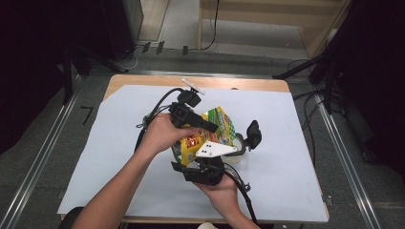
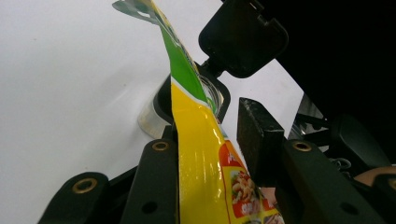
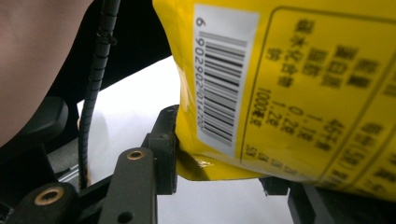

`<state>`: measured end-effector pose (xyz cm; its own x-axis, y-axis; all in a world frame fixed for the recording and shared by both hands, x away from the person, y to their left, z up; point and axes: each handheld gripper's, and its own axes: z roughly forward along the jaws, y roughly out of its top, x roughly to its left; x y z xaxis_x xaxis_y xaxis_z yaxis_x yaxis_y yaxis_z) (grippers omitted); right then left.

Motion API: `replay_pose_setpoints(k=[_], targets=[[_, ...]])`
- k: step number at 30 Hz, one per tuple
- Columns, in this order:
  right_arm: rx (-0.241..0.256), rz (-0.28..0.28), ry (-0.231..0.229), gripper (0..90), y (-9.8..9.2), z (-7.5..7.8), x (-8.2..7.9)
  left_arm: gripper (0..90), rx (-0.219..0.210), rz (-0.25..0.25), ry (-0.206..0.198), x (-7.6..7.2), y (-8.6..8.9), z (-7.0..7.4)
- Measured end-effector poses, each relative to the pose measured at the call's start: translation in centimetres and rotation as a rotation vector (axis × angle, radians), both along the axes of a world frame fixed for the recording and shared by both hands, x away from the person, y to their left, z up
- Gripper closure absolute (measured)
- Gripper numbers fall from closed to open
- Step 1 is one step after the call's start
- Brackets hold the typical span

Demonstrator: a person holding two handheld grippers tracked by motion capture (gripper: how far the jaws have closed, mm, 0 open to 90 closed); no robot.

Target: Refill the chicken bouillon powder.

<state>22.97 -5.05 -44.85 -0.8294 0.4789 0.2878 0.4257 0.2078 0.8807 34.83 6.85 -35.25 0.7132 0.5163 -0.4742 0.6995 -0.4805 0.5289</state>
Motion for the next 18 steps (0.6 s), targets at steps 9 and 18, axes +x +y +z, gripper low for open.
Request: replay_pose_setpoints(k=[9, 18], targets=[[-0.036, 0.029, -0.022, 56.3, 0.03, -0.12, 0.32, 70.7, 0.020, 0.013, -0.019, -0.05, -0.34, 0.02], [-0.051, -0.005, -0.042, 58.7, -0.06, -0.17, 0.21, 71.4, 0.019, 0.011, -0.065, -0.57, -0.81, 0.39]])
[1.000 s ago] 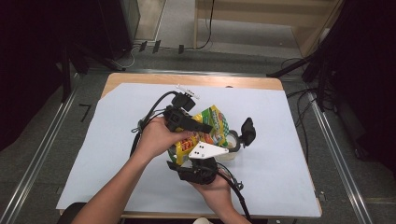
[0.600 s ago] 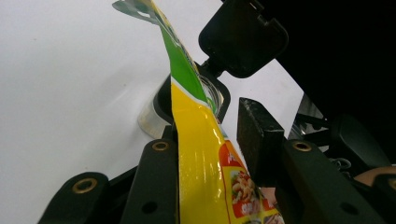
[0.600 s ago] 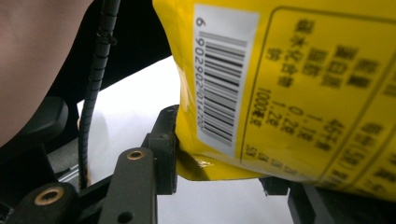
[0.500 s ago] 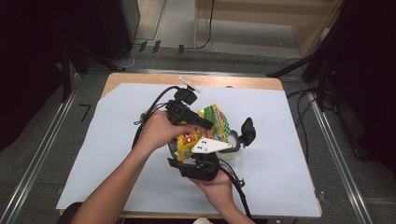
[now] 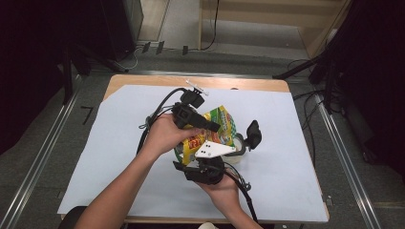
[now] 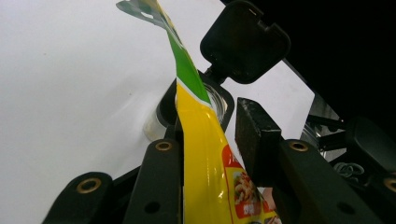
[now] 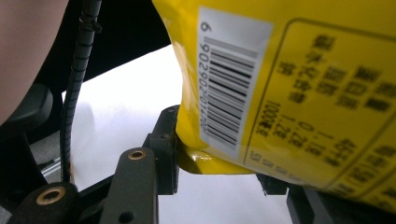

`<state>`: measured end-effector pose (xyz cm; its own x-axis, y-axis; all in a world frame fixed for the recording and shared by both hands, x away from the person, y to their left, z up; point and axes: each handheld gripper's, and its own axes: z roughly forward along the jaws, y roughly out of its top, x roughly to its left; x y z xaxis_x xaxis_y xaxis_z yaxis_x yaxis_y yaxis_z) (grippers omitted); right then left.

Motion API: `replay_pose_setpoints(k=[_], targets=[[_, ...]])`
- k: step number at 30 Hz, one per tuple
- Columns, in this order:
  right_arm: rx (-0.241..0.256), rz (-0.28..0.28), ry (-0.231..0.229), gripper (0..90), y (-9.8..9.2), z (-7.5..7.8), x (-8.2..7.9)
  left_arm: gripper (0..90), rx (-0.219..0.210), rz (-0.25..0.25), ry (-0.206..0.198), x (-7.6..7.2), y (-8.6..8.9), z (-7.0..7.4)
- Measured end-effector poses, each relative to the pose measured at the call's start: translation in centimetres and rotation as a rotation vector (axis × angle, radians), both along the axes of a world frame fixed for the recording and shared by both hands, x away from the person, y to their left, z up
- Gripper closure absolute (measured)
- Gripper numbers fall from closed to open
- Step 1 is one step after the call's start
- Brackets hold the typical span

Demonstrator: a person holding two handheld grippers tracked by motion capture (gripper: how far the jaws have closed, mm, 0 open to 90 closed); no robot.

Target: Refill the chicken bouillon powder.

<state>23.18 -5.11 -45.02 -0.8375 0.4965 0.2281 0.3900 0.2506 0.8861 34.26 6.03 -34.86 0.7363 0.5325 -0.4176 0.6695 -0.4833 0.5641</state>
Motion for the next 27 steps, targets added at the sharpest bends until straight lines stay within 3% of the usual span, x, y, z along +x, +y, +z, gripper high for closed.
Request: replay_pose_setpoints(k=[7, 18, 27], targets=[[0.051, -0.011, 0.040, 60.1, 0.11, -0.39, -0.14, 72.7, 0.012, -0.009, -0.006, -0.09, -0.34, -0.09], [0.035, -0.015, 0.024, 60.5, 0.04, -0.17, -0.28, 74.3, 0.004, -0.001, -0.003, 0.21, -0.36, -0.01], [0.050, -0.022, 0.020, 60.9, 0.23, 0.17, -0.03, 75.2, 0.019, 0.003, -0.056, -0.13, -0.44, 0.80]])
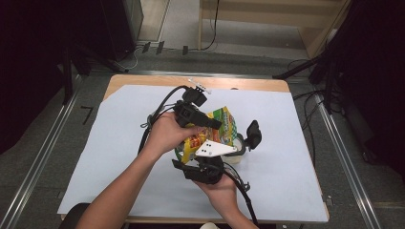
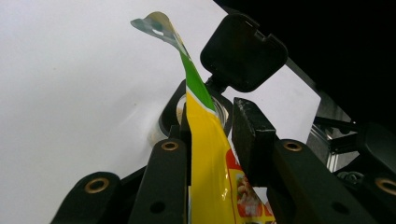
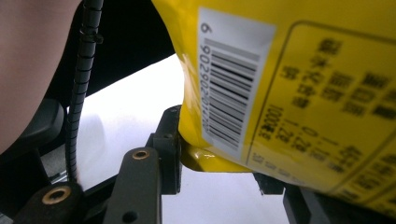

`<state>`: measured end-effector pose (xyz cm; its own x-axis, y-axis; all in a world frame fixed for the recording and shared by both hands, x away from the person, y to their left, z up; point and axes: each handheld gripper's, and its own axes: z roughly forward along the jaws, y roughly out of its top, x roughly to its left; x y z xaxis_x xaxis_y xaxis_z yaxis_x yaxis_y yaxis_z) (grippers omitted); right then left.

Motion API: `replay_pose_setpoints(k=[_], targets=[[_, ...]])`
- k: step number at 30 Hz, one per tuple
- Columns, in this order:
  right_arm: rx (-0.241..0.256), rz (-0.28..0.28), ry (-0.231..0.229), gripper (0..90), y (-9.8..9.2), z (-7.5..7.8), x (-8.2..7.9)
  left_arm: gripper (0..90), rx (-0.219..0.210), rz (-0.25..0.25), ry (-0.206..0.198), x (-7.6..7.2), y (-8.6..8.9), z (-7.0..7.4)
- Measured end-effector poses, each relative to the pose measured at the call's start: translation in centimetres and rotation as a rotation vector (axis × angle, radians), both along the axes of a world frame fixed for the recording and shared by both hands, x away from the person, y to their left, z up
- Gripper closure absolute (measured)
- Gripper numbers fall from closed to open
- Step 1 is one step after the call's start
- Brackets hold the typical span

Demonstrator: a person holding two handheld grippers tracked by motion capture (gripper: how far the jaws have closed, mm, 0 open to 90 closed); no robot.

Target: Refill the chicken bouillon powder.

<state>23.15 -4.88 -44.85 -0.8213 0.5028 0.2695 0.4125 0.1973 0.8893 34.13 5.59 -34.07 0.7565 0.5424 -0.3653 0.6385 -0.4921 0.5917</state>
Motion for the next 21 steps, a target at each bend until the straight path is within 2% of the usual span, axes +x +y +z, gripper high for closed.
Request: replay_pose_setpoints(k=[2, 6, 11, 16, 21], targets=[[0.001, 0.002, 0.006, 61.0, 0.1, 0.0, 0.1, 75.5, -0.006, 0.005, 0.002, 0.1, 0.1, -0.1], [0.011, 0.010, 0.033, 61.5, 0.3, 0.0, 0.3, 75.4, 0.009, 0.017, -0.016, 0.0, 0.1, 0.0], [0.013, 0.013, 0.032, 61.2, 0.5, 0.0, 0.5, 75.5, 0.009, 0.017, -0.031, -0.1, 0.2, 0.2], [0.003, 0.030, 0.039, 60.7, 0.4, -0.1, 0.8, 75.8, -0.012, 0.011, -0.008, 0.4, 0.2, -0.1], [-0.002, 0.031, 0.050, 62.4, 0.2, 0.1, 1.1, 75.6, 0.004, -0.001, 0.022, 1.1, -0.2, -0.1]])
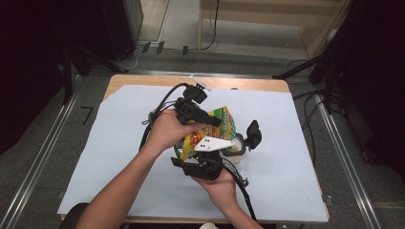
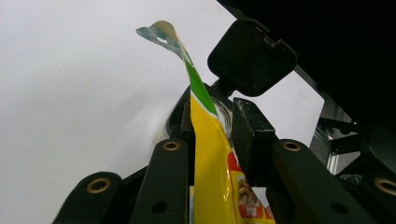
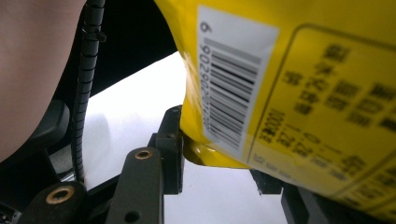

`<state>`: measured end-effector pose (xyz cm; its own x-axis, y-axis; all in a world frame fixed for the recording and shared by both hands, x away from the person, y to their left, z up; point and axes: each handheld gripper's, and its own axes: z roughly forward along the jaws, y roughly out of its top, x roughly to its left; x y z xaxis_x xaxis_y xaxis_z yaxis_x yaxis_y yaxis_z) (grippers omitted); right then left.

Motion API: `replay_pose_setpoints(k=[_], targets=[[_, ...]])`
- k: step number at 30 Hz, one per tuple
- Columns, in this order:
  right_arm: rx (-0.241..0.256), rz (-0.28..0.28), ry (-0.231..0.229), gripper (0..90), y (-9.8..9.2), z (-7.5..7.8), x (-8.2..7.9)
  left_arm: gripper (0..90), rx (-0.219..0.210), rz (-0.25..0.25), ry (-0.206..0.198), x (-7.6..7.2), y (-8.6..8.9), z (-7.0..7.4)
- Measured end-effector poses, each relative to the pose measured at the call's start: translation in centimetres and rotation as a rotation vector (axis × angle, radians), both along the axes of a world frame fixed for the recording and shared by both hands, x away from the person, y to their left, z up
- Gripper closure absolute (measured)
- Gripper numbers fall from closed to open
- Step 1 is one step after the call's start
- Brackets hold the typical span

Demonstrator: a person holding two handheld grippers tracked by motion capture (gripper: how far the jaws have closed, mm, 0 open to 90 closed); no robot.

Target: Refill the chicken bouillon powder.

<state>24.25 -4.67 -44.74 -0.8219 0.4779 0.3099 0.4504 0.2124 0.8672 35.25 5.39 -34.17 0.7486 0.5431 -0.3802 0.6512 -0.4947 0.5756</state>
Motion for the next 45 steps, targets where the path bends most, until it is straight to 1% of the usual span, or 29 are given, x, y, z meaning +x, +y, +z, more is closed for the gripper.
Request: replay_pose_setpoints(k=[4, 8, 11, 13, 14, 15, 16, 19, 21, 24, 26, 30, 31, 36, 38, 40, 43, 45], targets=[[-0.001, -0.001, -0.001, 62.4, 0.0, 0.2, 0.2, 75.5, 0.002, 0.000, 0.029, 0.5, 0.0, 0.0], [-0.001, 0.001, 0.003, 62.6, 0.0, 0.3, 0.3, 75.1, 0.025, -0.013, 0.049, 0.8, -0.1, 0.1], [-0.005, -0.002, -0.007, 62.8, 0.0, 0.7, 0.5, 75.2, -0.001, -0.016, 0.062, 1.1, 0.1, 0.4], [-0.009, -0.002, -0.010, 62.9, 0.0, 0.8, 0.5, 75.2, -0.003, -0.017, 0.071, 1.2, 0.1, 0.3], [-0.010, -0.004, -0.005, 63.0, 0.0, 0.8, 0.5, 75.2, 0.007, -0.020, 0.069, 1.2, 0.0, 0.1], [-0.002, -0.001, 0.009, 63.1, 0.0, 0.7, 0.5, 75.2, 0.020, -0.016, 0.067, 1.1, -0.1, 0.0], [0.007, 0.002, 0.022, 63.2, 0.0, 0.5, 0.5, 75.2, 0.025, -0.012, 0.068, 1.1, -0.1, -0.1], [0.037, 0.015, 0.047, 64.4, 0.0, 0.2, 0.7, 74.4, 0.015, -0.014, 0.073, 1.1, -0.1, -0.1], [0.036, 0.011, 0.040, 64.3, 0.0, 0.2, 0.6, 73.0, 0.013, -0.020, 0.085, 1.1, -0.1, -0.1], [0.040, 0.002, 0.033, 64.3, 0.0, 0.2, 0.5, 71.7, 0.025, -0.028, 0.077, 0.8, -0.2, 0.1], [0.033, 0.000, 0.022, 64.3, 0.1, 0.2, 0.4, 71.9, 0.032, -0.030, 0.058, 0.4, -0.2, 0.2], [0.032, 0.007, 0.003, 64.2, 0.3, 0.3, 0.1, 73.4, 0.039, -0.020, 0.040, 0.0, 0.1, 0.5], [0.032, 0.006, -0.001, 64.2, 0.3, 0.3, 0.0, 73.7, 0.034, -0.015, 0.037, 0.0, 0.1, 0.6], [0.033, 0.004, -0.003, 63.3, 0.3, 0.3, 0.0, 74.3, 0.040, -0.001, 0.008, -0.3, -0.2, 0.7], [0.025, -0.001, -0.012, 61.9, 0.3, 0.3, 0.0, 74.5, 0.044, 0.003, 0.000, -0.3, -0.3, 0.7], [0.015, 0.002, -0.020, 61.0, 0.3, 0.3, -0.1, 74.5, 0.045, 0.004, 0.002, -0.3, -0.3, 0.7], [-0.014, -0.003, -0.049, 63.8, 0.4, 0.3, -0.3, 74.6, 0.046, 0.001, 0.008, -0.3, -0.3, 0.7], [-0.019, -0.002, -0.054, 64.1, 0.4, 0.4, -0.3, 74.6, 0.044, 0.002, 0.007, -0.3, -0.3, 0.7]])
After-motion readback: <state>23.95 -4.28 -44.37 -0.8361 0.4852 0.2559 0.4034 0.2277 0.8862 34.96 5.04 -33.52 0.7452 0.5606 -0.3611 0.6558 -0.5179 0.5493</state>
